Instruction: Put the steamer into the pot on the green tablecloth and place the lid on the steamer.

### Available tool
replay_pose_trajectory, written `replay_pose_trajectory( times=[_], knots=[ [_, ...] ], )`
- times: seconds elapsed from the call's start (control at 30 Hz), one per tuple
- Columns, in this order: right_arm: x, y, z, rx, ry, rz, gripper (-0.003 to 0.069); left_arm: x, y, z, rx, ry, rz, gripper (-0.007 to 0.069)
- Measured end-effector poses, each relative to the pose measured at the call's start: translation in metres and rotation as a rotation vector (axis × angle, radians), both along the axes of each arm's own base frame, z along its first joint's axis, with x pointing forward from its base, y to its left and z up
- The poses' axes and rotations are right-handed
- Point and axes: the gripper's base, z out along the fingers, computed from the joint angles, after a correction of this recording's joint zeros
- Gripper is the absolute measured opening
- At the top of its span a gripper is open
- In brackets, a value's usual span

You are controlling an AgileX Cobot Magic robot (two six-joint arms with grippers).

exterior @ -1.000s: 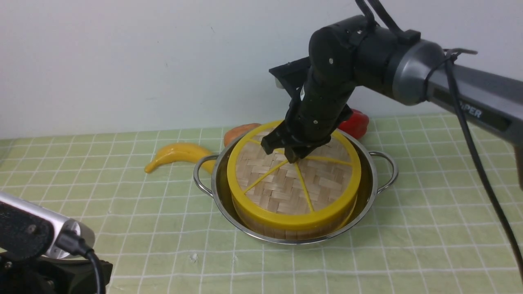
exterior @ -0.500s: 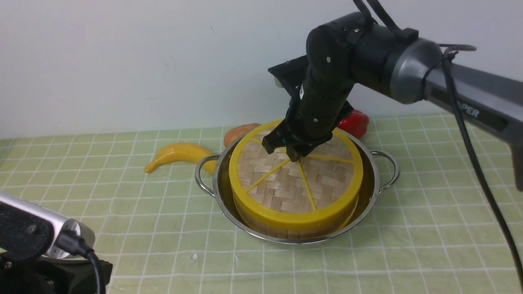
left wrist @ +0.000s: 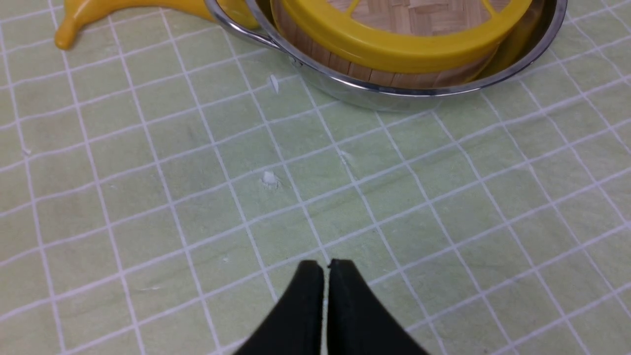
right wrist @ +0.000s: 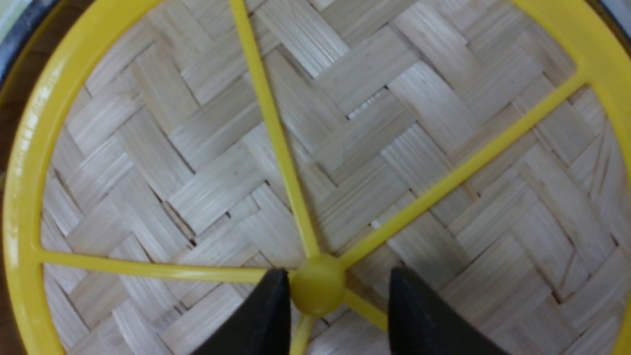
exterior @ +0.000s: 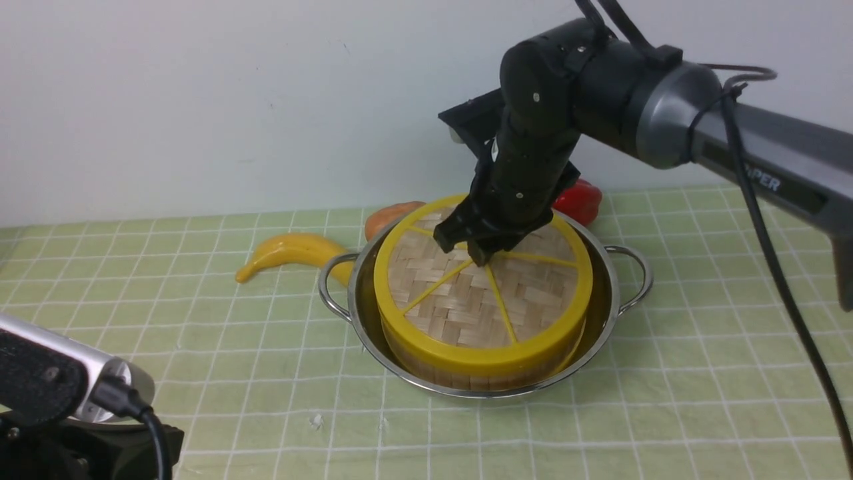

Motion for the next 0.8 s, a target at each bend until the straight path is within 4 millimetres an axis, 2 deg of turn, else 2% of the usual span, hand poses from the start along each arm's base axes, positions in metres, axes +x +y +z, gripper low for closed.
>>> replay_pose_trajectory(
  times=[0.1,0.13,0.17,0.23,0.27,0.3,0.33,0.43,0.47,0.53,0.6,0.67,0.73,0.77,0.8],
  knots=[
    [0.001,0.002,0.01,0.023,-0.018,0.015,0.0382,0.0,0.0,0.0,0.0,0.0,0.0,0.0012],
    [0.002,0.003,0.019,0.039,-0.04,0.017,0.0391,0.0,0.0,0.0,0.0,0.0,0.0,0.0012],
    [0.001,0.003,0.02,0.042,-0.04,0.017,0.0391,0.0,0.0,0.0,0.0,0.0,0.0,0.0012],
    [0.001,0.003,0.068,0.12,-0.16,0.026,0.0404,0.0,0.0,0.0,0.0,0.0,0.0,0.0012],
    [0.002,0.003,0.071,0.125,-0.169,0.026,0.0404,0.0,0.0,0.0,0.0,0.0,0.0,0.0012],
    [-0.004,0.0,0.107,0.179,-0.26,0.033,0.0403,0.0,0.0,0.0,0.0,-0.001,0.0,0.0012],
    [-0.012,-0.006,0.139,0.223,-0.34,0.039,0.0397,0.0,0.0,0.0,0.0,-0.003,0.001,0.0012],
    [-0.045,-0.03,0.207,0.286,-0.504,0.043,0.0353,0.002,0.001,0.001,0.011,-0.026,0.004,0.0019],
    [-0.05,-0.034,0.215,0.291,-0.522,0.042,0.0343,0.002,0.001,0.001,0.01,-0.028,0.005,0.002],
    [-0.084,-0.06,0.252,0.31,-0.603,0.033,0.0269,0.004,0.001,0.003,0.007,-0.056,0.009,0.0022],
    [-0.11,-0.079,0.267,0.309,-0.627,0.027,0.0201,0.005,0.001,0.005,0.001,-0.074,0.012,0.0022],
    [-0.137,-0.097,0.268,0.295,-0.614,0.026,0.0123,0.006,0.001,0.006,-0.007,-0.097,0.016,0.0022],
    [-0.167,-0.117,0.251,0.269,-0.572,0.03,0.0033,0.008,0.0,0.008,-0.016,-0.121,0.02,0.0022],
    [-0.166,-0.117,0.252,0.272,-0.578,0.03,0.0033,0.008,0.0,0.008,-0.016,-0.121,0.02,0.0022],
    [-0.183,-0.127,0.232,0.271,-0.579,0.036,-0.0007,0.009,0.0,0.01,-0.024,-0.142,0.024,0.0022]
  ],
)
